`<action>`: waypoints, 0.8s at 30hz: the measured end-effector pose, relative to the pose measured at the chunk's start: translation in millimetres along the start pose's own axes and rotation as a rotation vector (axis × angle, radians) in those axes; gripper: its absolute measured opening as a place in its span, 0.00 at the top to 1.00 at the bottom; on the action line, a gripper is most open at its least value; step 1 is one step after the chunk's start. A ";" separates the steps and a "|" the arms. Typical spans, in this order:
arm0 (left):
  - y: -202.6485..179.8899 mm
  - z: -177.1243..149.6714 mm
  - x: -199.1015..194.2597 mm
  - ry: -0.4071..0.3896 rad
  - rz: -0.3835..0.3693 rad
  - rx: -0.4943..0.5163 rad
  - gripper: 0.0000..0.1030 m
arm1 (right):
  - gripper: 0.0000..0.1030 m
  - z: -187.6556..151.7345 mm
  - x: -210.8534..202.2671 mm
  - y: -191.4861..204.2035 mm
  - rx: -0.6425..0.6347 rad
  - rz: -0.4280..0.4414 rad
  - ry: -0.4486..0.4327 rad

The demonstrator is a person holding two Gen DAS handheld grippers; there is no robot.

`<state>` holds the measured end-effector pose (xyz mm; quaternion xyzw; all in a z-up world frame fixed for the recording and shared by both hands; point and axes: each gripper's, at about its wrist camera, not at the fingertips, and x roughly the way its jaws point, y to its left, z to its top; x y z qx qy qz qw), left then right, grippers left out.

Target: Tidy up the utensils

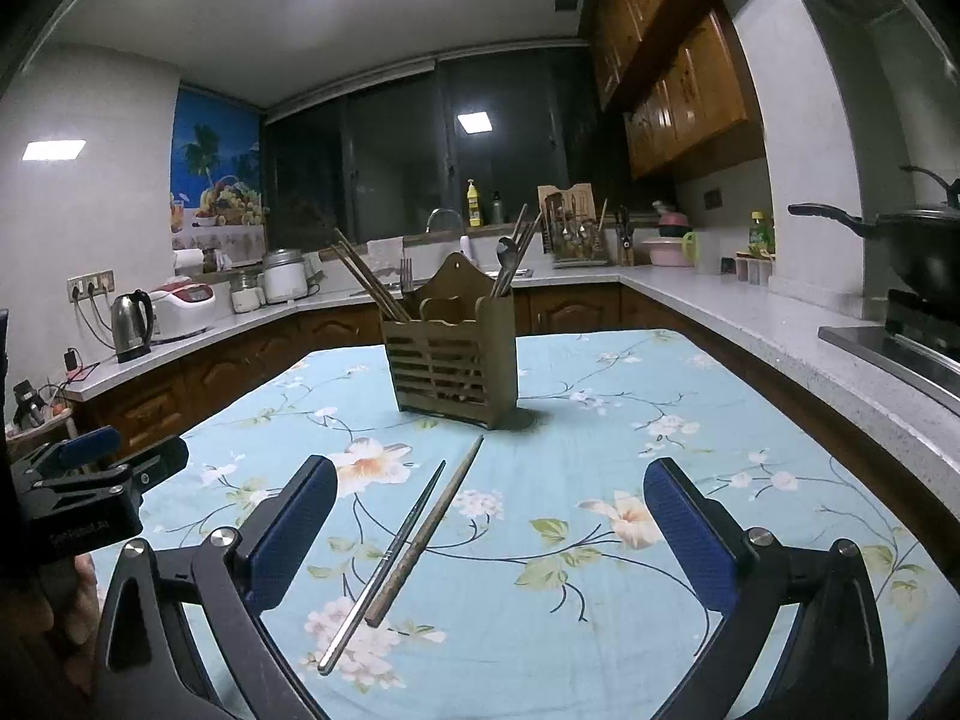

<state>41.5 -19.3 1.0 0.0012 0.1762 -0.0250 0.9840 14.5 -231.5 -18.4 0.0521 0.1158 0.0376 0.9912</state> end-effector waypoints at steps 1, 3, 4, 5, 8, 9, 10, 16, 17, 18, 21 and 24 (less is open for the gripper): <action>-0.5 0.2 -1.0 -0.007 0.002 0.004 0.00 | 0.00 -0.2 -0.3 -0.4 0.002 0.000 -0.002; -1.1 0.7 -3.0 -0.016 0.004 0.008 0.00 | 0.00 -0.3 0.5 -0.5 0.001 0.000 0.000; -1.2 1.2 -3.7 -0.019 0.002 0.007 0.00 | 0.00 -0.4 0.4 -0.7 0.004 0.000 0.000; -1.0 1.6 -3.9 -0.019 0.000 0.005 0.00 | 0.00 -1.1 0.1 -0.3 0.005 0.000 0.000; 0.4 2.8 -4.2 -0.025 -0.002 -0.003 0.00 | 0.00 -1.1 -0.4 -0.6 0.009 -0.001 -0.006; 0.9 2.7 -4.6 -0.028 0.000 -0.005 0.00 | 0.00 -1.7 -0.2 -1.1 0.010 -0.002 -0.007; 1.2 2.9 -4.8 -0.032 0.002 -0.006 0.00 | 0.00 -1.7 -0.2 -1.2 0.011 -0.003 -0.008; 0.8 2.4 -3.9 -0.037 0.014 0.001 0.00 | 0.00 -3.7 -0.6 -2.7 0.020 -0.004 -0.010; 0.3 2.0 -4.1 -0.039 0.011 0.005 0.00 | 0.00 -3.5 -0.5 -2.8 0.020 -0.003 -0.012; 0.0 1.6 -4.5 -0.041 0.010 0.007 0.00 | 0.00 -3.5 -0.5 -2.7 0.017 -0.002 -0.013; -1.8 0.8 -6.2 -0.049 0.015 0.018 0.00 | 0.00 -4.5 -2.4 -3.6 0.016 0.001 -0.024; -2.7 -0.3 -5.8 -0.046 0.016 0.020 0.00 | 0.00 -4.9 -3.8 -3.7 0.018 0.001 -0.032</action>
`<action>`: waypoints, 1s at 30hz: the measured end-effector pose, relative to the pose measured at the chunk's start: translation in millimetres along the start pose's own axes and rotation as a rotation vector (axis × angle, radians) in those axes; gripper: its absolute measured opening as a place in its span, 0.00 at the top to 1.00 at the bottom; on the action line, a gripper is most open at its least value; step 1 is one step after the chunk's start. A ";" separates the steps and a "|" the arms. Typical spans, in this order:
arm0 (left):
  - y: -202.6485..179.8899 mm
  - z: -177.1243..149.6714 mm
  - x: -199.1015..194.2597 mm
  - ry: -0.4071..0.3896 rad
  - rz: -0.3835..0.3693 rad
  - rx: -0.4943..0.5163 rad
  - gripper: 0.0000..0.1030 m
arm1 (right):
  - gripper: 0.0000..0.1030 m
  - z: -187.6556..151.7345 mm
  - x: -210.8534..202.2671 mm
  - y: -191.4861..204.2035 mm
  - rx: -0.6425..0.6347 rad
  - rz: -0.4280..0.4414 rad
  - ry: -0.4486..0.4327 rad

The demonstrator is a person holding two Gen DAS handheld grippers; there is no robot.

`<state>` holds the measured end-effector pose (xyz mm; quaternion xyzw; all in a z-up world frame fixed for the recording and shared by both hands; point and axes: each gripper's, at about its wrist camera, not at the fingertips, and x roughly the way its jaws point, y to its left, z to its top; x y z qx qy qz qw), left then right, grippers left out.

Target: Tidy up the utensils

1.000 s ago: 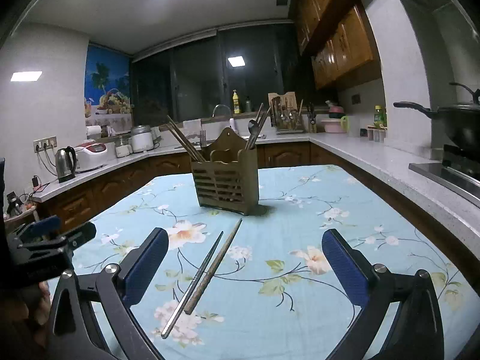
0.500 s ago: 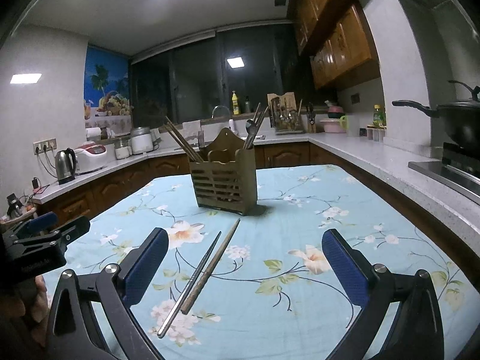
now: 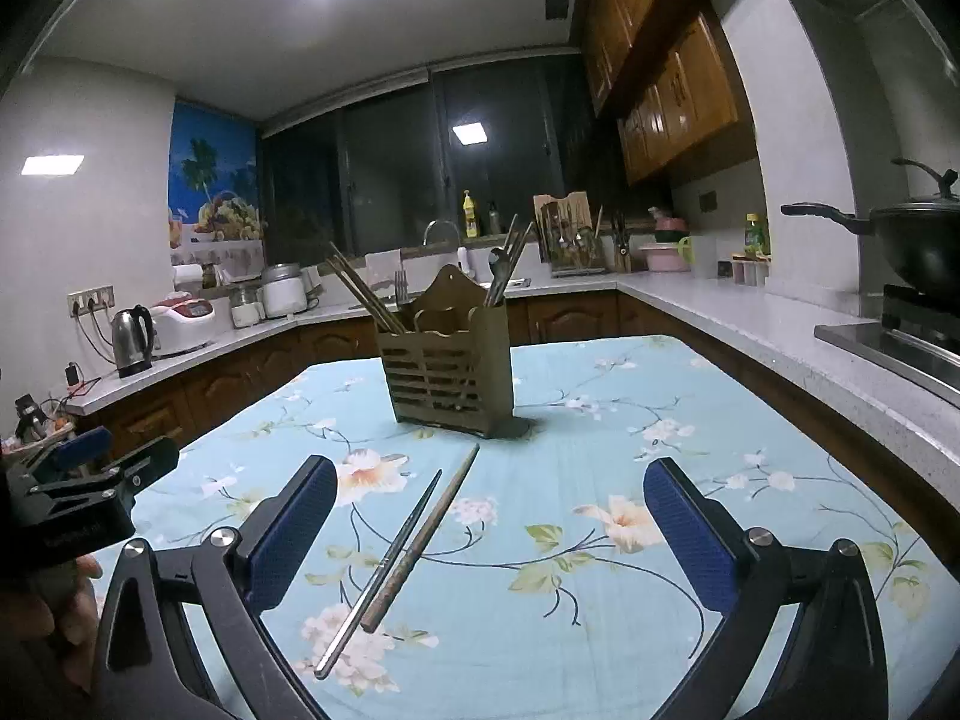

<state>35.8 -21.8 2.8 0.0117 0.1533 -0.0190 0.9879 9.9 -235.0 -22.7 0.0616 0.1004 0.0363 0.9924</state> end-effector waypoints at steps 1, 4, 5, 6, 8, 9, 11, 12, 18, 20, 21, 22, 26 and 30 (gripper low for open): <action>0.2 0.2 0.6 0.003 -0.009 0.000 0.00 | 0.00 -0.5 -1.0 -0.1 0.000 -0.001 -0.002; -0.3 -0.7 -0.7 -0.002 -0.003 -0.001 0.00 | 0.00 -0.1 -2.3 0.1 0.000 -0.004 -0.008; -0.5 -1.3 -0.7 -0.003 -0.005 -0.002 0.00 | 0.00 -0.2 -2.4 0.1 0.001 -0.004 -0.007; -0.7 -1.7 -0.5 -0.002 -0.007 -0.001 0.00 | 0.00 -0.1 -2.5 -0.2 0.002 -0.005 -0.007; -1.2 -2.2 -0.6 -0.003 -0.004 0.001 0.00 | 0.00 0.3 -3.3 -0.6 0.005 -0.002 -0.010; -1.3 -2.3 -0.8 -0.004 -0.002 0.002 0.00 | 0.00 -0.3 -4.8 0.1 0.006 -0.001 -0.012; -1.1 -2.4 -0.9 -0.005 -0.003 0.002 0.00 | 0.00 -0.3 -6.6 1.5 0.005 -0.002 -0.016; -1.1 -2.5 -0.6 -0.005 -0.003 0.001 0.00 | 0.00 -0.2 -7.1 2.0 0.004 -0.002 -0.017; -1.6 -1.2 -3.0 -0.010 0.005 0.010 0.00 | 0.00 0.4 -8.1 4.1 0.005 -0.007 -0.016; -2.2 -0.6 -4.0 -0.012 0.004 0.013 0.00 | 0.00 0.6 -8.2 4.1 0.007 -0.006 -0.018; -2.3 -0.2 -4.6 -0.013 0.004 0.013 0.00 | 0.00 1.7 -6.7 3.0 0.008 -0.004 -0.017; -2.5 0.0 -5.2 -0.014 0.001 0.015 0.00 | 0.00 1.8 -7.0 4.1 0.008 -0.005 -0.017; -4.8 1.3 -4.7 -0.010 -0.006 0.027 0.00 | 0.00 2.0 -6.4 4.8 0.008 -0.005 -0.013; -5.4 1.5 -6.0 -0.015 0.002 0.028 0.00 | 0.00 3.8 -5.7 3.8 0.012 -0.002 -0.010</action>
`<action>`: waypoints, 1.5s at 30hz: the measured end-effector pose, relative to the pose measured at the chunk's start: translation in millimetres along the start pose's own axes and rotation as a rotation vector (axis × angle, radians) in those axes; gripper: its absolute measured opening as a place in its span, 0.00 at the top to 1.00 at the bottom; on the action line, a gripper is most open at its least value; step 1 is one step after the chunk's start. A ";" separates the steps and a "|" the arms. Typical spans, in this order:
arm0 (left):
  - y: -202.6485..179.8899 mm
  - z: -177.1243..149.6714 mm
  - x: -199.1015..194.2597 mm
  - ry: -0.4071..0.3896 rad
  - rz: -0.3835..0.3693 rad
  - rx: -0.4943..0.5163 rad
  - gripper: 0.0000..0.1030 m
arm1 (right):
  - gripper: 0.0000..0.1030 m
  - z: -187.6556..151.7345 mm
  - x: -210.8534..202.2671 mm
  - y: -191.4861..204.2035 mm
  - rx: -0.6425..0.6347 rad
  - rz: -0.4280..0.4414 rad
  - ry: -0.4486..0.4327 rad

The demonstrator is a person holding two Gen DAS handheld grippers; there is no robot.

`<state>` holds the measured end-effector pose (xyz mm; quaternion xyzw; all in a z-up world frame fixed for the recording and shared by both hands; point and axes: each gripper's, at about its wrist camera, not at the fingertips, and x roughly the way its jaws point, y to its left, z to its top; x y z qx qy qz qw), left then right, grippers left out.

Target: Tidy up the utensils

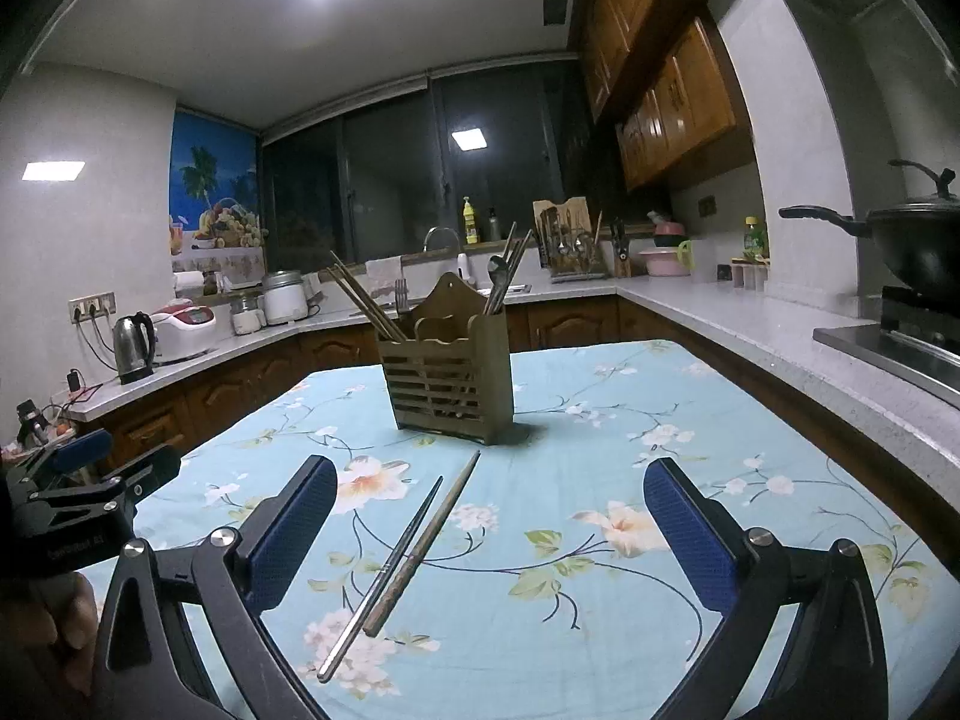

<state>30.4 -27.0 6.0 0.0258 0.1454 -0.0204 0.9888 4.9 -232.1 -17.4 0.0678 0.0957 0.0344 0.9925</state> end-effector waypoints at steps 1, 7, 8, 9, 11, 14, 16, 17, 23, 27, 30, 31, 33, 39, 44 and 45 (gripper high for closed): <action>0.1 0.1 -0.4 -0.002 0.004 -0.001 0.00 | 0.00 0.6 -0.2 0.4 0.002 0.001 0.000; 2.1 0.4 0.0 0.004 0.005 -0.014 0.00 | 0.00 1.0 -0.3 0.3 0.001 0.001 0.001; 2.2 0.5 -0.3 0.003 0.004 -0.014 0.00 | 0.00 0.9 -0.7 0.1 0.002 0.002 0.000; 2.1 0.6 -0.1 0.002 0.004 -0.012 0.00 | 0.00 1.0 -0.4 0.3 0.003 0.002 -0.001; 1.7 0.6 0.4 0.002 0.002 -0.009 0.00 | 0.00 0.9 -0.5 0.7 0.000 0.000 -0.001; 0.7 0.3 -0.2 -0.002 -0.004 -0.005 0.00 | 0.00 1.0 -0.2 0.6 0.001 0.001 0.001; 0.3 0.3 0.1 -0.002 -0.007 -0.005 0.00 | 0.00 0.9 -0.7 0.5 0.002 0.002 0.000; 0.5 0.1 0.3 -0.002 -0.008 -0.008 0.00 | 0.00 0.9 -0.7 0.7 0.002 0.001 -0.001; -0.6 -0.4 -1.0 -0.002 -0.007 -0.008 0.00 | 0.00 1.5 -1.0 0.3 0.002 0.001 -0.005; 0.2 0.0 -0.3 0.000 -0.011 -0.012 0.00 | 0.00 1.8 -1.2 0.5 0.002 0.002 -0.005; 0.1 0.7 0.1 0.000 -0.011 -0.013 0.00 | 0.00 2.5 -1.7 1.5 0.001 0.002 -0.006; 0.2 0.8 0.0 0.000 -0.012 -0.014 0.00 | 0.00 2.6 -1.3 1.7 0.001 0.001 -0.005; -0.1 0.7 0.2 0.001 -0.011 -0.015 0.00 | 0.00 3.3 -2.0 2.1 0.002 0.003 -0.006; -0.2 1.3 0.0 -0.001 -0.011 -0.015 0.00 | 0.00 3.2 -1.8 1.9 0.003 0.003 -0.007; -0.9 1.9 0.2 0.001 -0.012 -0.015 0.00 | 0.00 3.9 -2.3 3.1 0.002 0.002 -0.006; -0.6 1.8 -0.3 0.001 -0.012 -0.015 0.00 | 0.00 4.0 -2.4 3.5 0.001 0.000 -0.007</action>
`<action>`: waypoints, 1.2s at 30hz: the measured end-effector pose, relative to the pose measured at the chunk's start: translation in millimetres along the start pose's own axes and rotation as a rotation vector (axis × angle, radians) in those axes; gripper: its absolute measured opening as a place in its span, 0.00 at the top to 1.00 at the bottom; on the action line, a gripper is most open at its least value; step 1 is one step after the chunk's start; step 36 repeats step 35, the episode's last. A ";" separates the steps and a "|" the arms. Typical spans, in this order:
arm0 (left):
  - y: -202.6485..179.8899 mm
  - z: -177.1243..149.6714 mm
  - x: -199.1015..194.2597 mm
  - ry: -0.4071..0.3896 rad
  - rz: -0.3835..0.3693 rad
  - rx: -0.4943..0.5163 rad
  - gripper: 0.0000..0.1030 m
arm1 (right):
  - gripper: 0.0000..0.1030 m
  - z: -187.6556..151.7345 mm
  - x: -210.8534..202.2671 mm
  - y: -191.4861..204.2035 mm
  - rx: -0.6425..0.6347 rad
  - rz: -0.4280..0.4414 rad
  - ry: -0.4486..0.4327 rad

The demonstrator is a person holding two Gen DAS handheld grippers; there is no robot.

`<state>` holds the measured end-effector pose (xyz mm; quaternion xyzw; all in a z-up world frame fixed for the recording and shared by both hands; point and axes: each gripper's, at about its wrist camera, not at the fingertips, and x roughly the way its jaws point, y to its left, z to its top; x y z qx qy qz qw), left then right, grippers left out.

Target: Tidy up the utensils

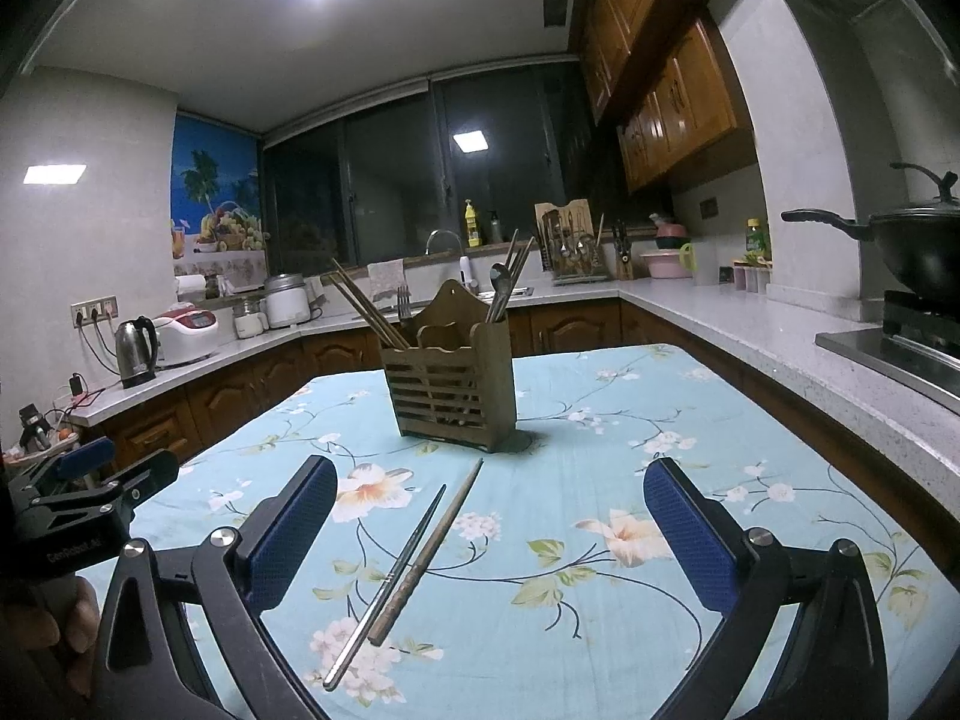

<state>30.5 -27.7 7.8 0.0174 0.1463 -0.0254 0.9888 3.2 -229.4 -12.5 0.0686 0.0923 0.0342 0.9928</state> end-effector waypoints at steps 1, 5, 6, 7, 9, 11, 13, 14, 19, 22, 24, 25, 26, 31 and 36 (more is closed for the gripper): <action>0.0 0.5 -0.1 0.000 0.000 0.000 0.00 | 0.00 -0.3 0.4 -1.0 0.001 0.003 0.000; -0.5 1.1 -0.6 -0.001 -0.002 -0.001 0.00 | 0.00 -0.2 -0.1 -0.3 0.002 0.002 0.000; 0.2 0.7 0.1 0.000 -0.002 0.000 0.00 | 0.00 -0.6 0.5 -1.2 0.002 0.003 0.000; -0.8 1.2 0.4 0.000 -0.001 0.001 0.00 | 0.00 -0.2 0.5 -0.7 0.002 0.003 0.000; -0.3 1.2 1.0 -0.001 -0.004 0.000 0.00 | 0.00 0.1 0.1 -0.1 0.001 0.001 -0.002; -1.7 1.6 1.7 0.001 -0.003 0.001 0.00 | 0.00 0.3 0.5 -0.7 0.003 0.004 0.001; -1.1 1.5 0.8 0.002 -0.003 -0.002 0.00 | 0.00 -0.2 0.3 -1.1 0.002 0.002 0.001; -1.3 1.7 1.0 0.002 -0.006 -0.004 0.00 | 0.00 0.3 0.0 -0.8 0.003 0.003 -0.001; -3.2 3.0 3.9 0.008 -0.011 -0.007 0.00 | 0.00 2.8 2.0 0.6 0.004 0.002 0.004; -2.1 3.0 5.9 0.018 -0.020 -0.010 0.00 | 0.00 4.5 4.7 -0.4 0.003 -0.002 0.011; -4.1 3.4 8.5 0.026 -0.025 -0.011 0.00 | 0.00 5.2 6.7 -3.4 0.003 0.000 0.017; -4.7 3.7 8.9 0.027 -0.025 -0.012 0.00 | 0.00 5.8 7.1 -2.5 0.003 0.000 0.019; -4.6 4.0 9.4 0.029 -0.026 -0.013 0.00 | 0.00 5.7 7.5 -3.5 0.003 0.000 0.020; -8.3 6.2 8.7 0.026 -0.038 -0.005 0.00 | 0.00 7.1 11.9 -6.5 0.013 0.003 0.035; -11.0 7.5 7.7 0.028 -0.049 -0.004 0.00 | 0.00 7.8 13.6 -8.8 0.022 0.011 0.041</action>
